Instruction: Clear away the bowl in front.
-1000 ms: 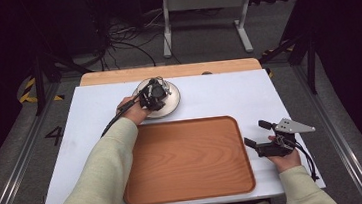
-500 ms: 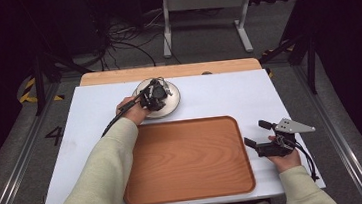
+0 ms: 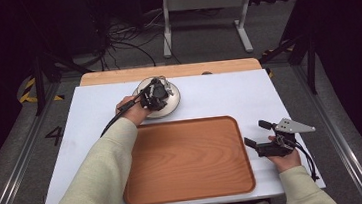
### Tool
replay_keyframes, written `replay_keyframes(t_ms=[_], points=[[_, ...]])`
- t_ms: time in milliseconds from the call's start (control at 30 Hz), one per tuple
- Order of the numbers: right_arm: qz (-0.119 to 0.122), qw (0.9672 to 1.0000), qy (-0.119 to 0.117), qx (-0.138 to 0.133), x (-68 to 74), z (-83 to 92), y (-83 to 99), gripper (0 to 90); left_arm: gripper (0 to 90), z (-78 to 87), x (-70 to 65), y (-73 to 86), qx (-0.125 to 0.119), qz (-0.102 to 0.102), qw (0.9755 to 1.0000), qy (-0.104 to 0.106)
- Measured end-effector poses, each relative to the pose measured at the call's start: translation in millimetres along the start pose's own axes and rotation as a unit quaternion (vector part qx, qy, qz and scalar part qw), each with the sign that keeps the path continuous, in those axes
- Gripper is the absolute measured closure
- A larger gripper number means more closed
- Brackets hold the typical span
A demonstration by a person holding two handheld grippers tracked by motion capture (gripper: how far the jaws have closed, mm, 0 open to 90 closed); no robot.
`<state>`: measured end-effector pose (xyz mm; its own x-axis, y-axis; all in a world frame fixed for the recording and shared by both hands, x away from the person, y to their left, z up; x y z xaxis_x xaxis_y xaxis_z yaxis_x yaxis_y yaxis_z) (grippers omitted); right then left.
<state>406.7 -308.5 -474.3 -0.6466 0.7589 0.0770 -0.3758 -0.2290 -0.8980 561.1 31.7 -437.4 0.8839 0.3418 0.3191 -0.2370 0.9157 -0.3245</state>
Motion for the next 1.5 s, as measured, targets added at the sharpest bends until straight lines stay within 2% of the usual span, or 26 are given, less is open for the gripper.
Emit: replay_keyframes(t_ms=[233, 267, 467, 667, 933, 1033, 1367, 1500], points=[[-0.001, 1.0, 0.0, 0.0, -0.1, 0.0, 0.0, 4.2, 82.2, 14.1, -4.3, -2.3, -0.014, 0.002, 0.9998, 0.014], [-0.001, 1.0, 0.0, 0.0, -0.2, 0.0, 0.0, 4.2, 82.2, 17.1, -4.1, -2.9, -0.014, -0.005, 0.9998, 0.014], [-0.002, 1.0, 0.001, 0.0, -0.3, 0.3, -0.1, 4.2, 82.2, 30.7, -10.1, -4.9, -0.023, -0.016, 0.9994, 0.018], [-0.003, 1.0, 0.003, -0.001, -0.3, 0.5, -0.1, 4.1, 82.1, 43.4, -14.8, -4.9, -0.035, -0.01, 0.9987, 0.035], [-0.001, 1.0, 0.003, -0.002, -0.6, 0.4, -0.2, 4.0, 82.1, 57.9, -20.7, -5.0, -0.042, -0.023, 0.9981, 0.039], [-0.002, 1.0, 0.003, -0.002, -0.8, 0.3, -0.2, 4.1, 82.1, 62.5, -23.9, -4.4, -0.044, -0.019, 0.9979, 0.043], [-0.002, 1.0, 0.003, -0.002, -0.8, 0.4, -0.2, 4.0, 82.1, 77.5, -35.1, -5.3, -0.054, -0.031, 0.9967, 0.052], [-0.001, 1.0, 0.002, -0.002, -0.8, 0.4, -0.2, 4.0, 82.1, 82.1, -39.5, -3.9, -0.054, -0.021, 0.9966, 0.058]])
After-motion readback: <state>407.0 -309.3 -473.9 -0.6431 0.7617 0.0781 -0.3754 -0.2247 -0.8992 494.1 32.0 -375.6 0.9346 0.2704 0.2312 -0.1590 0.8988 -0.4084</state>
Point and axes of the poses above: each handheld gripper's, and its own axes: z roughly backward along the jaws, y roughly out of its underside, x roughly to its left, the point moved 6 cm from there along -z, roughly forward along the jaws, and after that the axes turned 5 degrees about x, right-handed, at the moved point
